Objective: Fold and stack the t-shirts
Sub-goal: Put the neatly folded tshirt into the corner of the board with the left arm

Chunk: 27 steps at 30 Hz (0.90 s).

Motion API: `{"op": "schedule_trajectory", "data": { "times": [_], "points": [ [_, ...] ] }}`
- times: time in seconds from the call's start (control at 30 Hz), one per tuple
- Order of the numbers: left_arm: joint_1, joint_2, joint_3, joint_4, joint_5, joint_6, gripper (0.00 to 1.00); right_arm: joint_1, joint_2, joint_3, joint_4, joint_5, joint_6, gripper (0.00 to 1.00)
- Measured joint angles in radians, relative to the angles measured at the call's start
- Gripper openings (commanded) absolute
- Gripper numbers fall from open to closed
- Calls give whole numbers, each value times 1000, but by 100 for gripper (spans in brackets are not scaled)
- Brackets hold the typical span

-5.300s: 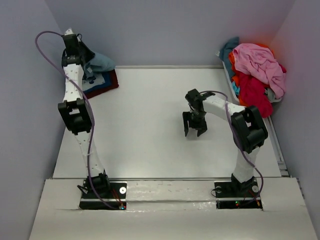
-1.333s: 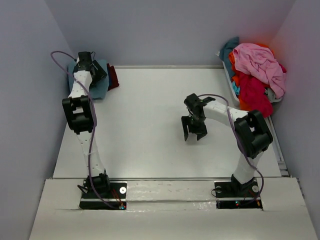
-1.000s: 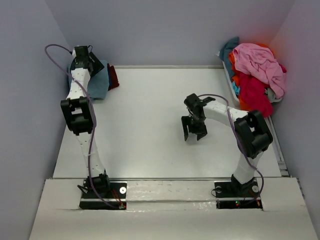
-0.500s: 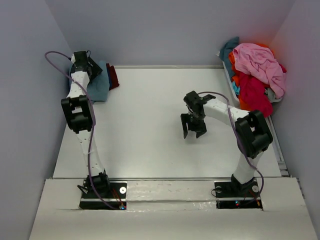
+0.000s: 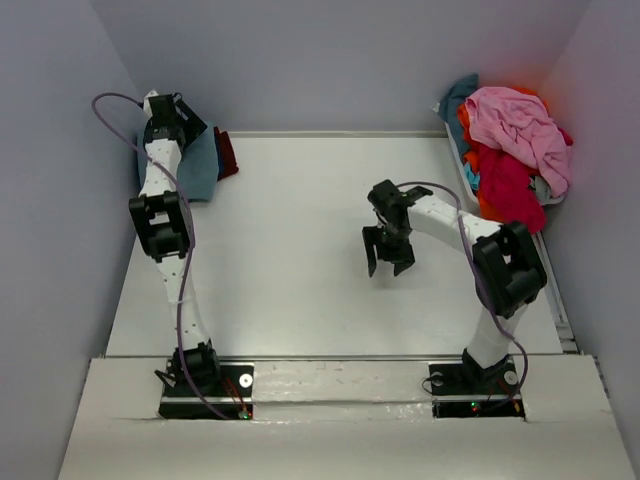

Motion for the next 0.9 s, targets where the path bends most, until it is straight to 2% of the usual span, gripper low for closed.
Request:
{"op": "schedule_trajectory", "data": {
  "times": [0.17,0.37,0.5,0.77,0.9],
  "points": [
    [2,-1,-33,38,7,11,91,0,-37,0,-18,11,15,71],
    [-8,-163,-347,184,0,87,91,0,-94,0,-24,48,48,71],
    [-36,-309,-455,190,-3,135,91,0,-124,21,-36,123,85,71],
    [-201,-624,-595,202,47,151,90,-23,-194,272,-74,415,129,75],
    [-312,-700,-689,204,71,148,89,-147,-154,481,-79,489,119,78]
  ]
}}
